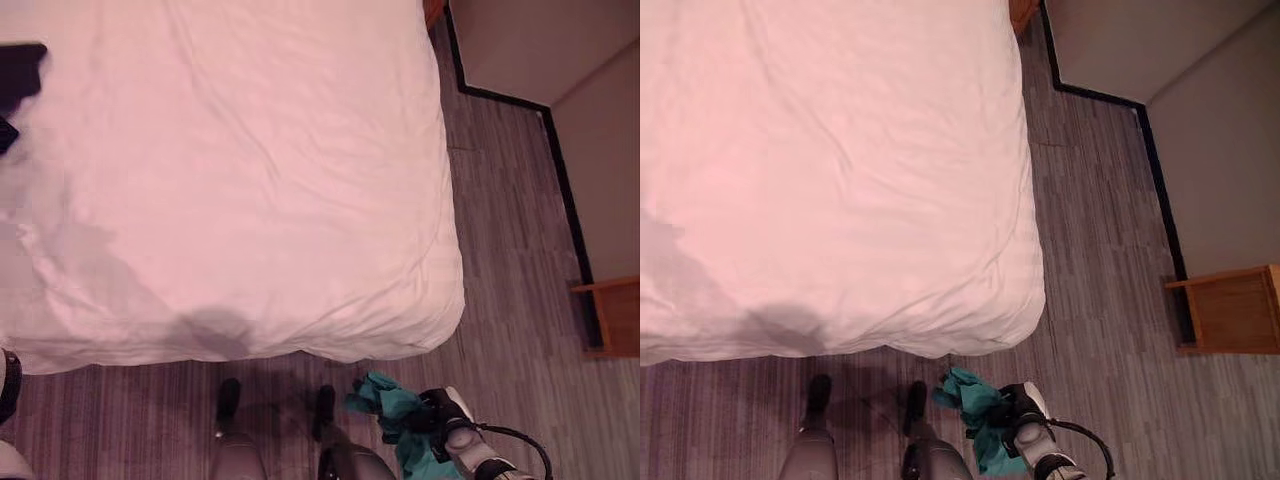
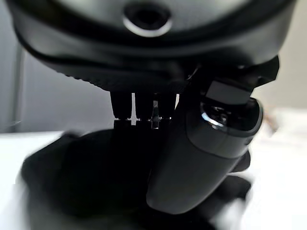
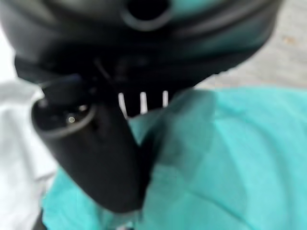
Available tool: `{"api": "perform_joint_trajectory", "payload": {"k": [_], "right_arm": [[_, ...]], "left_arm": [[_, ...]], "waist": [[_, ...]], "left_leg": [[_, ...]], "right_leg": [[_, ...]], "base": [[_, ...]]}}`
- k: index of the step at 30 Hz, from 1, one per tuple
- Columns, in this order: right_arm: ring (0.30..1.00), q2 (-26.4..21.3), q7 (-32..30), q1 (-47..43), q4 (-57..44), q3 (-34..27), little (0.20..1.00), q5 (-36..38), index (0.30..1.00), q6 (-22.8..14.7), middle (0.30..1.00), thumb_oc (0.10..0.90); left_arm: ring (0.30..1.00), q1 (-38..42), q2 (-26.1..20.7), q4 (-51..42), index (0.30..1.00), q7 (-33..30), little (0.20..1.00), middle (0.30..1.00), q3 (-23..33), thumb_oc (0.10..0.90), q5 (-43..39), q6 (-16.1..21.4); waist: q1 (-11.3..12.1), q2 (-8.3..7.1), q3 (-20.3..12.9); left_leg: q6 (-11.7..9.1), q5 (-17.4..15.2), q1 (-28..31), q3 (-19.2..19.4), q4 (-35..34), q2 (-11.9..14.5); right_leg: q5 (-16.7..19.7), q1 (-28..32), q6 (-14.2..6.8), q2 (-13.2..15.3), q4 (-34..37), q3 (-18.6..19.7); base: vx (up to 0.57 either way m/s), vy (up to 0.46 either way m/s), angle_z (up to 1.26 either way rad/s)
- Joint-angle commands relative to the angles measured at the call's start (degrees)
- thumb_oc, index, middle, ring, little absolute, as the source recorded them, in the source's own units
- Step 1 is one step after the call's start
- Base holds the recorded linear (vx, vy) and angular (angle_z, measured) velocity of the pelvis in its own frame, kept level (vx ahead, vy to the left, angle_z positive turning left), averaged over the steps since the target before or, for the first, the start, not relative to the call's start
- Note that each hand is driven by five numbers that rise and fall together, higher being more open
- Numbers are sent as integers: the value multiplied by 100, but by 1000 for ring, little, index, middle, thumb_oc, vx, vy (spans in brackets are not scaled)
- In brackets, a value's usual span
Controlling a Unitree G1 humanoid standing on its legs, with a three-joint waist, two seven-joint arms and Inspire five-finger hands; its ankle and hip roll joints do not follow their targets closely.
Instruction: Pick up bed clothes into laundry basket.
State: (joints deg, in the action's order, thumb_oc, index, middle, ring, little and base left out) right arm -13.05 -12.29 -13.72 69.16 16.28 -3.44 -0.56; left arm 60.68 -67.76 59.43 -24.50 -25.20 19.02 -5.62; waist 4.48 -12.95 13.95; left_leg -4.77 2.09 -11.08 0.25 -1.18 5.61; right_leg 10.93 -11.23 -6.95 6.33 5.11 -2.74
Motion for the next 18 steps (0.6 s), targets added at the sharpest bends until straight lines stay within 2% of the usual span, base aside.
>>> {"api": "perform_joint_trajectory", "payload": {"k": [1,2,4,7,8,10,11,12,13,15,16,17,18], "right_arm": [[300,-532,-24,553,297,-77,300,-53,300,122,300,400],[300,-538,-22,557,292,-75,300,-54,300,125,300,400],[300,-571,27,577,255,-174,300,-38,300,152,300,400],[300,-623,59,740,219,-306,300,-79,300,208,300,400],[300,-630,29,774,150,-409,300,-106,300,211,300,400],[300,-671,10,791,80,-443,300,-135,300,234,300,400],[300,-705,-43,759,-107,-466,300,-189,300,219,300,400],[300,-727,-42,772,-121,-464,300,-193,300,227,300,400],[300,-869,-133,665,-385,-450,300,-309,300,229,300,400],[300,-946,-155,586,-532,-407,300,-388,300,248,300,400],[300,-1046,-213,392,-874,-281,300,-561,300,235,300,400],[300,-1120,-258,275,-1110,-181,300,-667,300,213,300,400],[300,-1123,-255,277,-1123,-193,300,-670,300,221,300,400]], "left_arm": [[300,294,-495,-467,300,-665,300,300,126,400,36,143],[300,265,-495,-481,300,-663,300,300,153,400,39,137],[300,271,-605,-876,300,-766,300,300,282,400,-39,154],[300,25,-595,-1858,300,-880,300,300,743,400,-129,232],[300,-245,-383,-2485,300,-902,300,300,1048,400,-268,409],[300,-546,-232,-2808,300,-896,300,300,1325,400,-330,466],[300,-762,177,-3309,300,-913,300,300,1526,400,-431,651],[300,-832,193,-3348,300,-906,300,300,1593,400,-421,640],[300,-1190,829,-3878,300,-895,300,300,1839,400,-676,828],[300,-1287,1051,-4072,300,-867,300,300,1863,400,-749,884],[300,-1334,1470,-4434,300,-775,300,300,1676,400,-739,993],[300,-1280,1616,-4589,300,-754,300,300,1473,400,-631,1004],[300,-1264,1622,-4587,300,-756,300,300,1467,400,-626,1000]], "waist": [[18,776,-863],[21,782,-844],[3,919,-992],[-48,1012,-1082],[-102,1061,-1149],[-130,1118,-1167],[-251,1205,-1172],[-242,1225,-1174],[-363,1346,-1127],[-400,1409,-1097],[-430,1498,-1033],[-430,1573,-997],[-431,1566,-985]], "left_leg": [[-140,-28,72,-640,-382,-207],[-139,-35,98,-635,-382,-208],[-113,-98,329,-560,-382,-251],[-119,-142,537,-493,-382,-295],[-124,-172,633,-447,-382,-309],[-118,-192,695,-416,-382,-322],[-109,-197,748,-341,-382,-364],[-107,-200,755,-330,-382,-363],[-101,-169,807,-156,-382,-376],[-100,-152,848,-30,-382,-362],[-110,-104,908,204,-382,-300],[-109,-105,931,343,-382,-245],[-108,-67,915,337,-382,-255]], "right_leg": [[-76,165,-805,570,-11,56],[-82,189,-805,571,-11,59],[-166,358,-805,636,-11,33],[-201,552,-805,719,-11,50],[-216,598,-805,760,-11,91],[-226,608,-805,775,-11,141],[-189,552,-805,798,-11,217],[-189,552,-805,797,-11,228],[-43,428,-805,794,-11,263],[10,372,-805,781,-11,233],[88,344,-805,851,-11,-139],[4,436,-805,946,-11,-491],[35,424,-805,956,-11,-494]], "base": [[48,30,-18],[83,42,-15],[72,28,-17],[34,10,-10],[12,8,3],[-10,29,-1],[-20,44,-11],[-99,52,-22],[-121,16,-27],[-151,-26,-54],[-215,-105,-82],[-234,-105,-96],[-284,-44,-124]]}}
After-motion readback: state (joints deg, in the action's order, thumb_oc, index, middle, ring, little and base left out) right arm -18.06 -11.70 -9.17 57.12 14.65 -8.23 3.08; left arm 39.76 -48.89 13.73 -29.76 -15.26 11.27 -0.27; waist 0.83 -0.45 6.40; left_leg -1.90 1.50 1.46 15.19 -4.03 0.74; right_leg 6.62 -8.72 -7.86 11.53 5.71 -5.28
